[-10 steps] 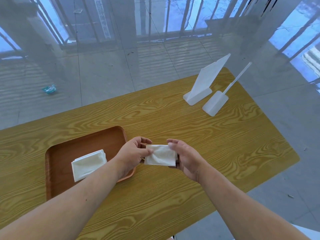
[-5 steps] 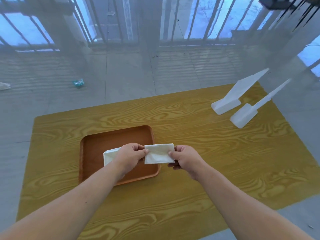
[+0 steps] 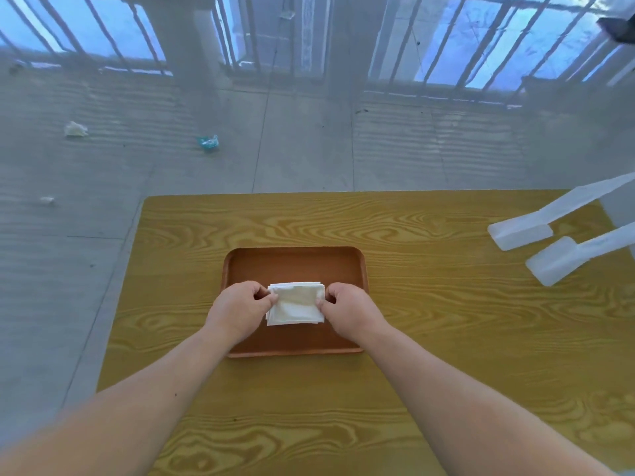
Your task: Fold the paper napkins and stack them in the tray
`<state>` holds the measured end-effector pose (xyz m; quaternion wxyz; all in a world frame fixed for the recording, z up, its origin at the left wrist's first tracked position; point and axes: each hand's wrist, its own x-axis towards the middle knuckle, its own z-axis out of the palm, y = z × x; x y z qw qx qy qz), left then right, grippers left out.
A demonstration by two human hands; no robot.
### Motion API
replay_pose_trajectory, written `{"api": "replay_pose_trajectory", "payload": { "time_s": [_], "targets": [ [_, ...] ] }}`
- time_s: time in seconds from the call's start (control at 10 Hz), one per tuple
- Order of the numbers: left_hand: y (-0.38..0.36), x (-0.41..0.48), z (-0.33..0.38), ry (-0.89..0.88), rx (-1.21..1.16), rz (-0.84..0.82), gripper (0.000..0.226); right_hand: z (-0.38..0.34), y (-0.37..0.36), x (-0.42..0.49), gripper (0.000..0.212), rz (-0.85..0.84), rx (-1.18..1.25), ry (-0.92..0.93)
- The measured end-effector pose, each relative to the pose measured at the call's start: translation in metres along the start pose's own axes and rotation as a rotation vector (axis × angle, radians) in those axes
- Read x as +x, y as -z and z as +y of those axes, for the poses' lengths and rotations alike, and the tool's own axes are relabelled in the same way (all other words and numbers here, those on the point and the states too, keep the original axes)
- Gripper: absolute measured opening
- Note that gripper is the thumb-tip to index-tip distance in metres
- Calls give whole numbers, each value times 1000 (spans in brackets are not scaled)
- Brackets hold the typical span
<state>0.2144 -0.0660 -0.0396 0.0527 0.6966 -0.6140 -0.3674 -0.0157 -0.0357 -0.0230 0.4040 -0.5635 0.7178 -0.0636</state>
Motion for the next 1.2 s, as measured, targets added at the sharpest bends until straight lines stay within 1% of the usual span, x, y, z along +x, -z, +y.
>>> {"api": "replay_pose_trajectory", "payload": {
  "time_s": [0.2, 0.3, 0.5, 0.7, 0.9, 1.0, 1.1, 1.2],
  "targets": [
    [-5, 6, -5, -4, 37, 12, 28, -6, -12, 11, 30, 27, -165, -20],
    [-8, 7, -7, -12, 81, 3, 26, -5, -18, 15, 30, 25, -201, -39],
    [-8, 11, -5, -10, 160, -1, 22, -3, -23, 19, 32, 60, -211, -79],
    [-6, 12, 4, -10, 239, 21, 23, -1, -21, 20, 34, 84, -245, -101],
    [-2, 12, 13, -43, 364, 52, 25, -8, -19, 16, 30, 109, -334, -42],
    [2, 8, 18, -97, 424, 54, 29, -16, -12, 13, 27, 113, -424, 21],
    [12, 4, 25, -153, 435, 53, 39, -22, 2, 11, 34, 159, -433, 71],
    [30, 2, 40, -220, 425, 80, 53, -34, 24, 7, 48, 271, -390, 141]
  ]
}}
